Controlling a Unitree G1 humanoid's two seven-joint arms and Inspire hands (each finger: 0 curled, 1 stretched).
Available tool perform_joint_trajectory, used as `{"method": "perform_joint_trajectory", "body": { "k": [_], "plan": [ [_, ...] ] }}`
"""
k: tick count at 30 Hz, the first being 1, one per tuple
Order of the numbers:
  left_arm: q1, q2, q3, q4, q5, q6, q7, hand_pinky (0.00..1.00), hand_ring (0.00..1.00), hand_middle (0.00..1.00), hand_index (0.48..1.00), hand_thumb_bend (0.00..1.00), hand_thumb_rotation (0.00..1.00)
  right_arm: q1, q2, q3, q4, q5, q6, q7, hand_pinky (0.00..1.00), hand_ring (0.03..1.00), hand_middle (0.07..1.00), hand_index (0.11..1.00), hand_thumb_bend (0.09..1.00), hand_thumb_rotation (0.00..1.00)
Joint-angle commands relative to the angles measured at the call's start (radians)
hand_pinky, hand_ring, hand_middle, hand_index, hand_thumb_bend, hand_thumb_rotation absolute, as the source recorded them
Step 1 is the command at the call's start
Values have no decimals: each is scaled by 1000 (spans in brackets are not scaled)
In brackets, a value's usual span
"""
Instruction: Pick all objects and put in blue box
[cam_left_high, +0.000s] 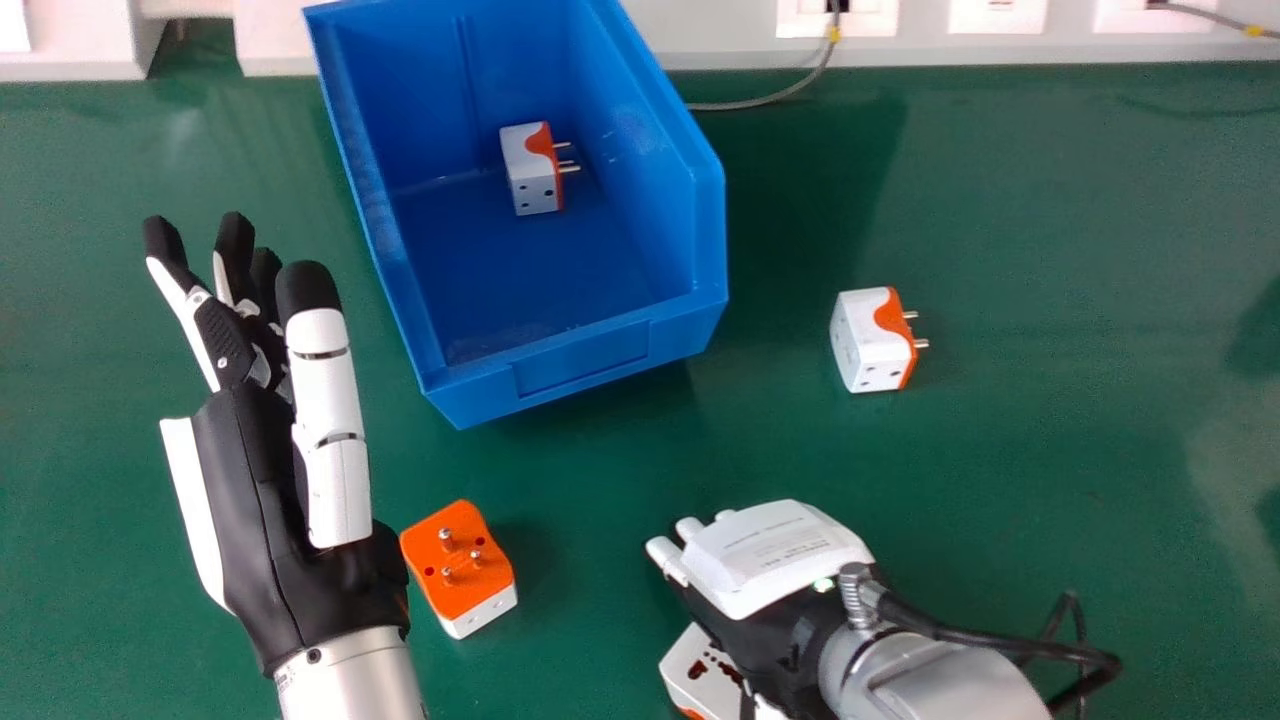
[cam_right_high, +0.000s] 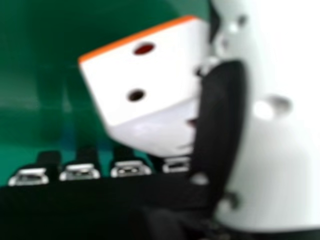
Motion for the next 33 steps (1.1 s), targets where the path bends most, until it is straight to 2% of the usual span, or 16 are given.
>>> {"method": "perform_joint_trajectory", "body": {
  "k": [1, 3, 4, 5, 6, 8, 11, 13, 16, 20, 23, 27, 32, 33],
  "plan": [
    [3, -99, -20, -25, 4, -10, 3, 951, 987, 984, 974, 549, 787, -2, 11, -3, 83, 18, 24, -14, 1000, 1000, 1000, 978, 921, 294],
    [4, -99, -19, -24, 9, -12, 5, 949, 986, 983, 973, 550, 787, 12, 24, 4, 131, 13, 48, -94, 993, 1000, 1000, 972, 930, 297],
    [6, -99, -19, -25, 10, -11, 7, 947, 984, 981, 972, 550, 787, 20, 25, 12, 147, -1, 60, -134, 830, 940, 965, 901, 858, 217],
    [6, -100, -20, -26, 9, -11, 7, 943, 983, 980, 969, 550, 787, 25, 22, 21, 156, -11, 65, -168, 569, 743, 833, 764, 739, 88],
    [7, -100, -20, -25, 8, -11, 7, 942, 982, 980, 969, 551, 786, 26, 21, 26, 167, -10, 70, -200, 453, 631, 756, 705, 697, 45],
    [7, -97, -20, -24, 9, -13, 5, 943, 984, 982, 970, 550, 788, 24, 29, 27, 185, -3, 87, -235, 349, 495, 638, 674, 589, 14],
    [7, -95, -19, -24, 6, -13, 3, 944, 987, 986, 974, 542, 797, 27, 43, 26, 197, 5, 118, -292, 312, 418, 556, 658, 537, 2],
    [8, -95, -19, -24, 4, -14, 1, 944, 987, 987, 974, 541, 797, 33, 49, 23, 195, 16, 129, -341, 309, 414, 551, 656, 534, 2],
    [8, -97, -17, -23, 7, -14, 4, 944, 987, 987, 974, 541, 798, 58, 61, 11, 179, 61, 134, -444, 302, 410, 545, 654, 532, 1],
    [13, -98, -21, -30, 8, -7, 6, 942, 983, 984, 971, 547, 790, 75, 61, 6, 151, 106, 131, -510, 266, 371, 483, 580, 512, 0],
    [16, -96, -21, -31, 11, -8, 6, 942, 983, 984, 971, 546, 790, 90, 49, -4, 117, 159, 105, -580, 264, 369, 474, 565, 509, 0],
    [16, -98, -21, -30, 8, -11, 6, 942, 983, 987, 973, 544, 790, 102, 29, -22, 58, 226, 67, -648, 281, 380, 481, 548, 510, 0],
    [16, -97, -18, -29, 6, -13, 6, 942, 982, 984, 973, 544, 785, 108, 25, -56, -69, 281, 49, -655, 303, 380, 481, 554, 507, 0],
    [16, -97, -18, -27, 8, -16, 7, 943, 984, 985, 974, 544, 786, 113, 31, -66, -96, 297, 50, -658, 273, 384, 465, 538, 509, 0]
  ]
}}
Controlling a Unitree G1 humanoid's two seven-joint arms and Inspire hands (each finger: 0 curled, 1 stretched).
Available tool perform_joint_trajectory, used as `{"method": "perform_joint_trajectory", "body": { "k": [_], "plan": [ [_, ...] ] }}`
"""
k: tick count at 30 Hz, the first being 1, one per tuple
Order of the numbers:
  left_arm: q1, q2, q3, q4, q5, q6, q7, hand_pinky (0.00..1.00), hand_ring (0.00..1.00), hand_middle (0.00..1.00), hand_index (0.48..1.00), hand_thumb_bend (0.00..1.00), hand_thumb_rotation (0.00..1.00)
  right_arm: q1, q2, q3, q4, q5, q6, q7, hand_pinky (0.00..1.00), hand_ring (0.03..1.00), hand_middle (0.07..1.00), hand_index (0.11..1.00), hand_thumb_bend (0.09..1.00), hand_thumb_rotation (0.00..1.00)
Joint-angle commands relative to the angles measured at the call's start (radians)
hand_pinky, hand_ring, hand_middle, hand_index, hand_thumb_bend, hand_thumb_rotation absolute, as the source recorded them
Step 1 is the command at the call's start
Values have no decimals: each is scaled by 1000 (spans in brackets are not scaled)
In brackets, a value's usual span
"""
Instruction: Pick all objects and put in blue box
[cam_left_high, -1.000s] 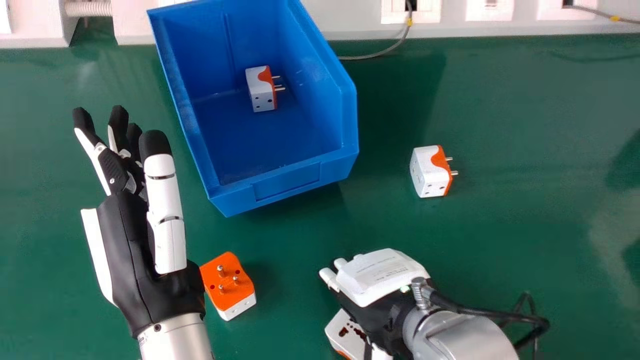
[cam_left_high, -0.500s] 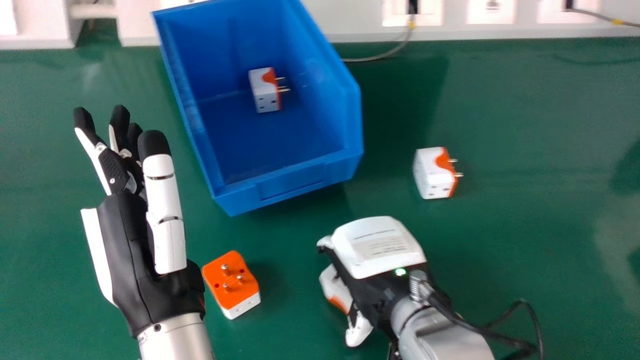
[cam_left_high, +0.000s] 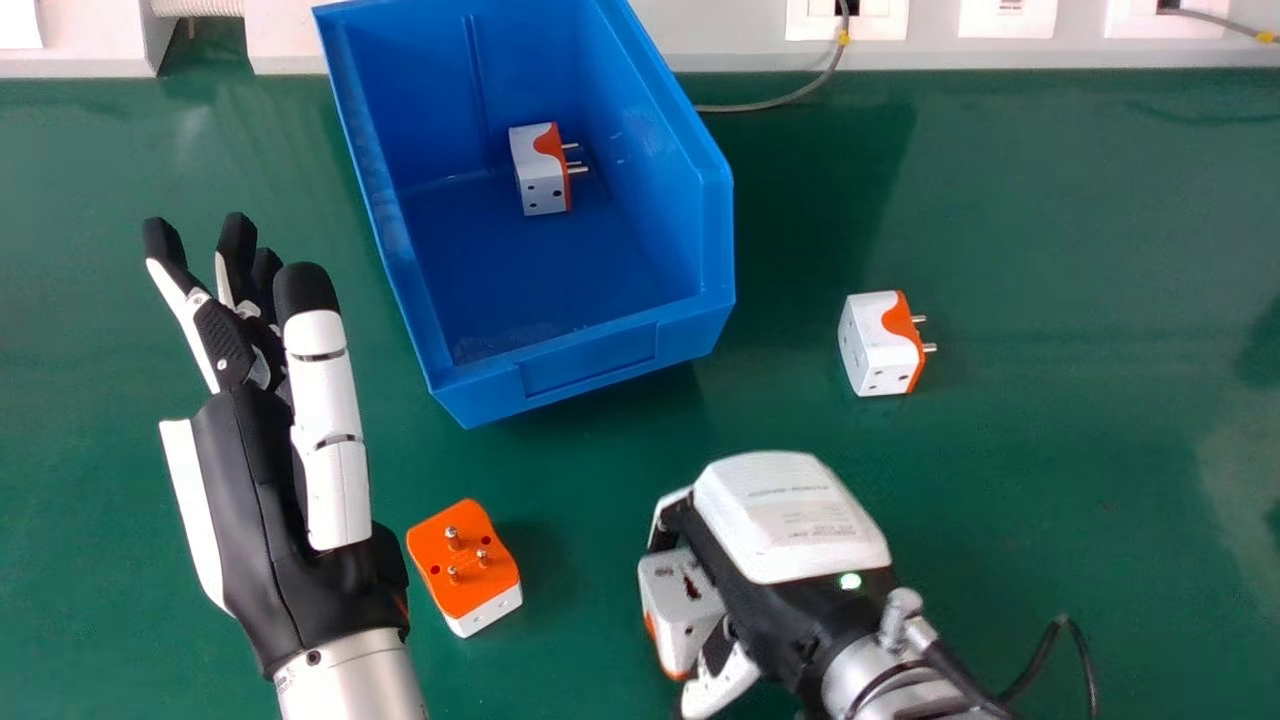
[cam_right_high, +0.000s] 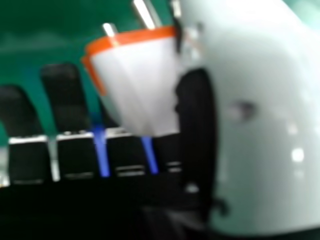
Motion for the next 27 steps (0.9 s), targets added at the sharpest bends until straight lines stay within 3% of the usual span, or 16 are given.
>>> {"method": "perform_joint_trajectory", "body": {
  "k": [1, 4, 10, 16, 22, 27],
  "plan": [
    [9, -98, -17, -20, 10, -21, 6, 941, 983, 985, 973, 541, 787, -2, 19, -23, -96, 30, -17, -35, 265, 388, 462, 530, 510, 0],
    [7, -99, -16, -16, 17, -23, 9, 936, 977, 981, 968, 534, 791, 4, 21, -46, -153, 74, -45, -80, 244, 409, 472, 505, 514, 0],
    [9, -89, -16, -22, 21, -8, 3, 936, 978, 981, 968, 536, 792, -12, 31, -117, -304, 177, -99, -113, 241, 410, 472, 503, 514, 0],
    [6, -94, -13, -23, 25, -6, 10, 940, 980, 983, 971, 539, 804, -54, 38, -161, -327, 239, -185, -202, 273, 412, 484, 512, 507, 0],
    [-7, -105, -12, -20, 1, -1, 14, 943, 975, 973, 963, 555, 779, -199, 64, -174, -207, 267, -263, -303, 320, 433, 496, 522, 499, 0],
    [-23, -100, -4, -3, -4, -14, 10, 943, 972, 969, 960, 565, 757, -456, 122, -181, 69, 271, -271, -397, 322, 430, 492, 527, 497, 0]
  ]
}}
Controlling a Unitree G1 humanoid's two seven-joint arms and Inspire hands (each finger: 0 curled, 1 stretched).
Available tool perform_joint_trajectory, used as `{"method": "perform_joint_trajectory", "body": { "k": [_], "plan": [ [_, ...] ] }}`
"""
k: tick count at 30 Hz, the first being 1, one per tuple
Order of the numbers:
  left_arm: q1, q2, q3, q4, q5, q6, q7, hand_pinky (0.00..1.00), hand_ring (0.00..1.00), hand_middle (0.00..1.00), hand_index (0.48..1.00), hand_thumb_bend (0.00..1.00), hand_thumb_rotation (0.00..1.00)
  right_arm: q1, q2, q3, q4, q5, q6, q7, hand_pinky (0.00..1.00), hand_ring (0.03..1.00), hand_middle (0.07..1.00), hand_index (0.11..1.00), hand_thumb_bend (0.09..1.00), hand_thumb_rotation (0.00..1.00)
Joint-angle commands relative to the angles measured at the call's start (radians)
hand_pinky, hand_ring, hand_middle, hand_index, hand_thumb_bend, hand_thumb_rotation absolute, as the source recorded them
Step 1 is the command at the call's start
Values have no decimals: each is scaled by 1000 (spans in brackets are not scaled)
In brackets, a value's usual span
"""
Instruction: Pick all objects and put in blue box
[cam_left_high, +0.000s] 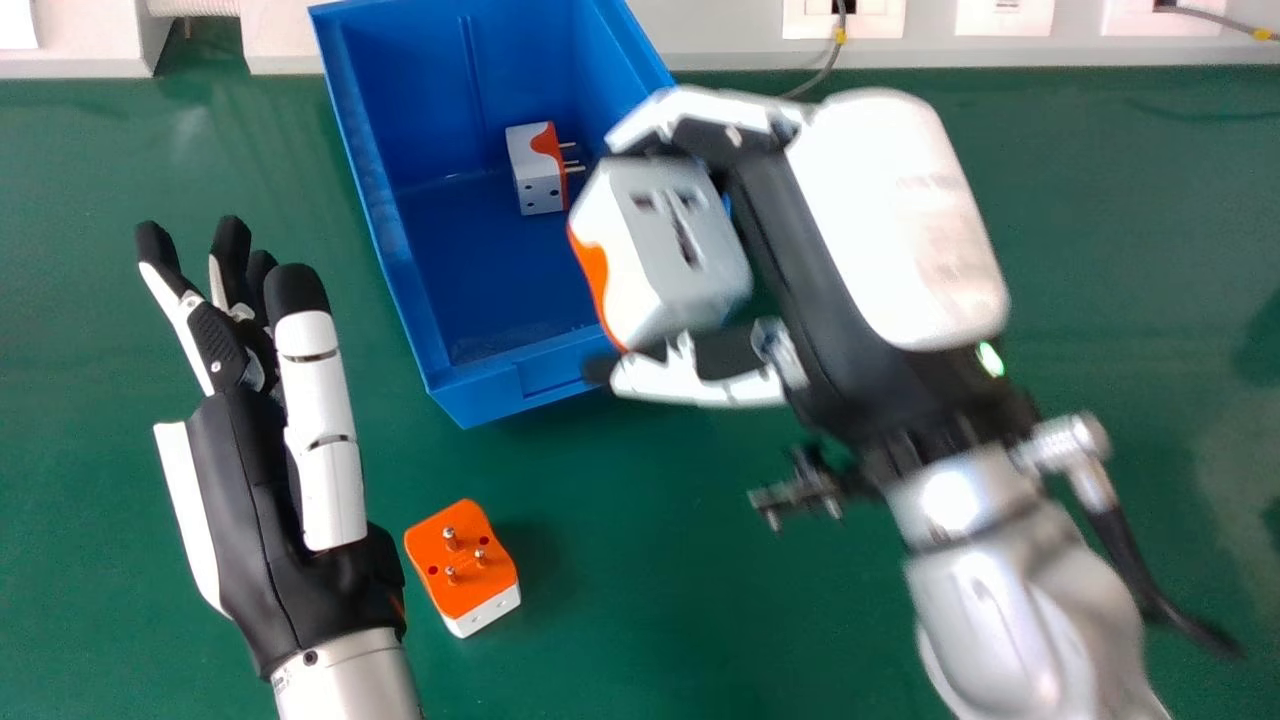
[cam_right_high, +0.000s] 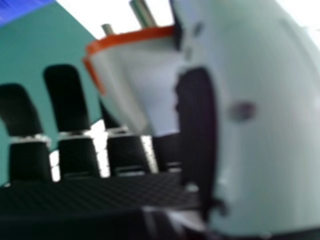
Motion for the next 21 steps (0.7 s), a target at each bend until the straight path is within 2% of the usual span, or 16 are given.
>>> {"method": "perform_joint_trajectory", "body": {
  "k": [1, 4, 5, 8, 10, 15, 17, 18, 19, 20, 21],
  "plan": [
    [-17, -98, -6, 1, -3, -20, -1, 943, 972, 971, 961, 564, 756, -146, 35, -9, 140, 16, -24, -75, 327, 433, 492, 529, 497, 0],
    [-30, -94, 4, 20, 11, -34, -2, 944, 975, 974, 964, 558, 763, -333, 61, -5, 468, 53, -75, -161, 332, 438, 492, 528, 498, 0],
    [-31, -92, 6, 22, 12, -36, -4, 943, 975, 975, 964, 556, 766, -395, 67, 4, 600, 63, -107, -191, 332, 440, 495, 527, 497, 0],
    [-38, -90, 11, 26, 10, -44, -7, 942, 978, 982, 973, 554, 793, -545, 83, 43, 956, 64, -190, -276, 336, 444, 480, 535, 496, 0],
    [-43, -91, 14, 30, 6, -50, -9, 948, 980, 984, 979, 546, 796, -611, 96, 66, 1128, 51, -227, -337, 287, 432, 475, 509, 514, 0],
    [-52, -94, 21, 37, 8, -61, -8, 950, 982, 986, 985, 537, 792, -722, 116, 115, 1419, 43, -279, -442, 358, 427, 502, 502, 516, 0],
    [-55, -94, 22, 41, 5, -65, -11, 949, 982, 987, 988, 531, 795, -756, 122, 148, 1487, 29, -250, -458, 391, 429, 534, 500, 512, 0],
    [-56, -94, 23, 42, 5, -67, -11, 950, 982, 987, 989, 531, 795, -769, 125, 178, 1509, 5, -211, -477, 428, 445, 611, 498, 509, 0],
    [-58, -95, 24, 43, 7, -69, -11, 948, 980, 986, 987, 530, 794, -778, 129, 202, 1524, -11, -174, -493, 476, 554, 704, 580, 576, 0],
    [-59, -95, 24, 44, 8, -69, -10, 948, 980, 986, 987, 530, 794, -784, 134, 218, 1534, -19, -146, -502, 476, 554, 704, 580, 576, 0],
    [-60, -95, 25, 44, 10, -70, -10, 944, 977, 982, 981, 528, 794, -786, 138, 228, 1539, -20, -126, -505, 588, 725, 840, 709, 689, 0]
  ]
}}
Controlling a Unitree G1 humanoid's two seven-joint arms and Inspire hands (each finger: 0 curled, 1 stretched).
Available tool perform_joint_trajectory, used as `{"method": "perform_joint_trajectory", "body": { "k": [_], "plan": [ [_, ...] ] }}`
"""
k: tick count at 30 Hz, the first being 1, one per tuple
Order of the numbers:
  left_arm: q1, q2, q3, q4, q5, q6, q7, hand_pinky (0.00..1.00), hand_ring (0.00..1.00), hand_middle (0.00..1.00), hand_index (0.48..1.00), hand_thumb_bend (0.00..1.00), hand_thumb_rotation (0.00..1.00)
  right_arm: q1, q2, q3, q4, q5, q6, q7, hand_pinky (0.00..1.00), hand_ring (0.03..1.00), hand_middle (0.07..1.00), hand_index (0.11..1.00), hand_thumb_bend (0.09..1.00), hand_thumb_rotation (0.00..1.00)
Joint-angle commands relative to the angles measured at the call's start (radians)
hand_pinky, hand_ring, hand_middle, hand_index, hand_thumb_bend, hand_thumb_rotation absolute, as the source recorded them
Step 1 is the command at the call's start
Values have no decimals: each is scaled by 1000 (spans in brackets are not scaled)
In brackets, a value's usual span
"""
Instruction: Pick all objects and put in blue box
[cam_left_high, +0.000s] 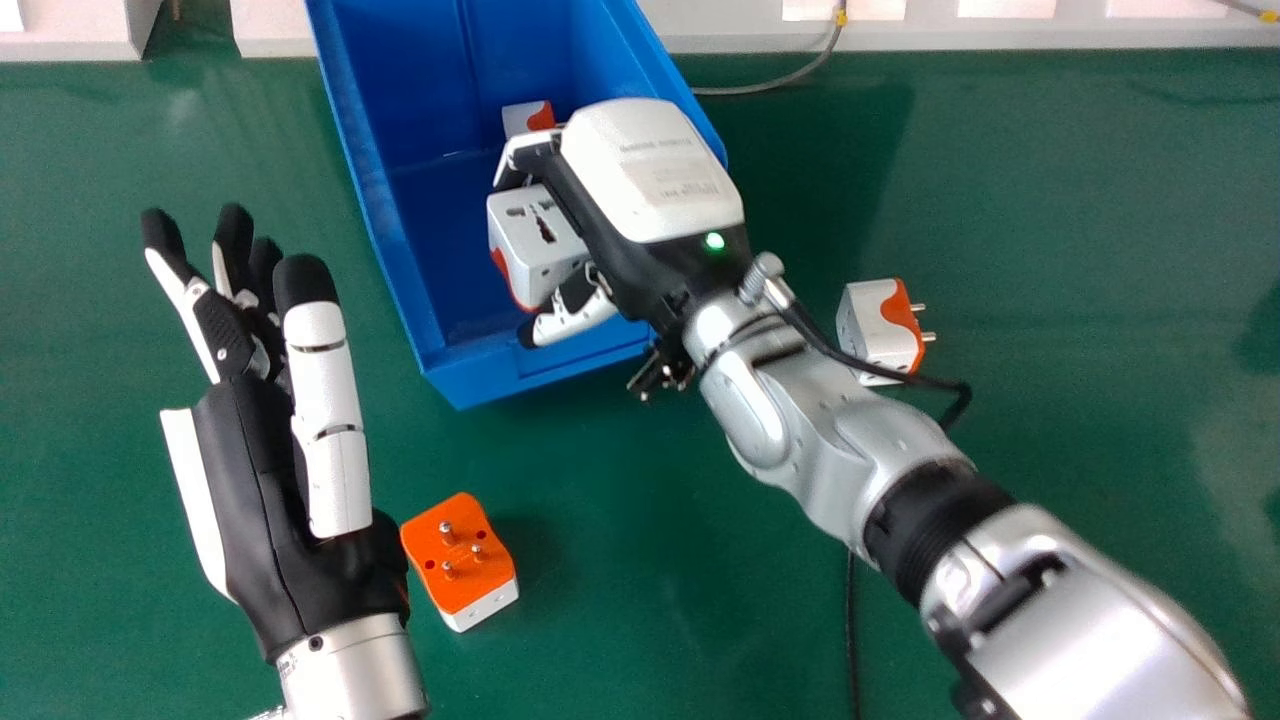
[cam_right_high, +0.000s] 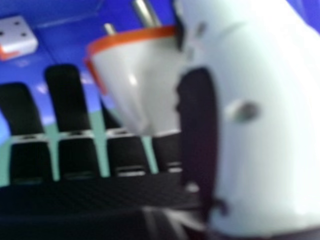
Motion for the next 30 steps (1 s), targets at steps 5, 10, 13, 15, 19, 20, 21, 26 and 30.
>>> {"method": "perform_joint_trajectory", "body": {
  "k": [5, 10, 13, 15, 19, 20, 21, 26, 30],
  "plan": [
    [-31, -90, 3, -2, -3, -28, -7, 951, 979, 981, 975, 531, 783, -26, 8, 50, 8, -1, 74, -53, 961, 988, 994, 970, 956, 163],
    [-40, -90, 2, 0, 3, -20, -7, 951, 978, 982, 976, 531, 781, -22, 4, 67, -8, 8, 61, -153, 998, 1000, 1000, 998, 981, 266],
    [-42, -90, 2, 1, 6, -20, -5, 956, 979, 983, 977, 525, 790, -24, 4, 67, -10, 18, 48, -183, 1000, 1000, 1000, 1000, 990, 312],
    [-43, -92, 1, 3, 1, -25, -6, 958, 980, 984, 977, 524, 787, -27, 4, 67, -8, 22, 44, -193, 1000, 1000, 1000, 1000, 994, 323],
    [-43, -95, -2, 4, 4, -28, -3, 957, 976, 979, 972, 520, 778, -29, 5, 65, -14, 30, 38, -204, 1000, 1000, 1000, 1000, 1000, 332],
    [-42, -95, -2, 3, 6, -26, -2, 957, 976, 979, 972, 523, 780, -30, 6, 65, -16, 31, 38, -204, 1000, 1000, 1000, 1000, 1000, 332],
    [-40, -94, -3, 1, 6, -23, -3, 957, 976, 979, 972, 523, 780, -31, 6, 66, -19, 30, 39, -203, 1000, 1000, 1000, 1000, 1000, 332],
    [-28, -95, -9, -9, 6, -23, -1, 958, 979, 982, 976, 524, 792, -22, 7, 59, -47, 37, 45, -199, 1000, 1000, 1000, 1000, 1000, 331],
    [-5, -92, -16, -17, 5, -27, -4, 956, 984, 989, 986, 525, 798, 35, -13, 26, -165, 67, 30, -222, 1000, 1000, 1000, 1000, 1000, 323]
  ]
}}
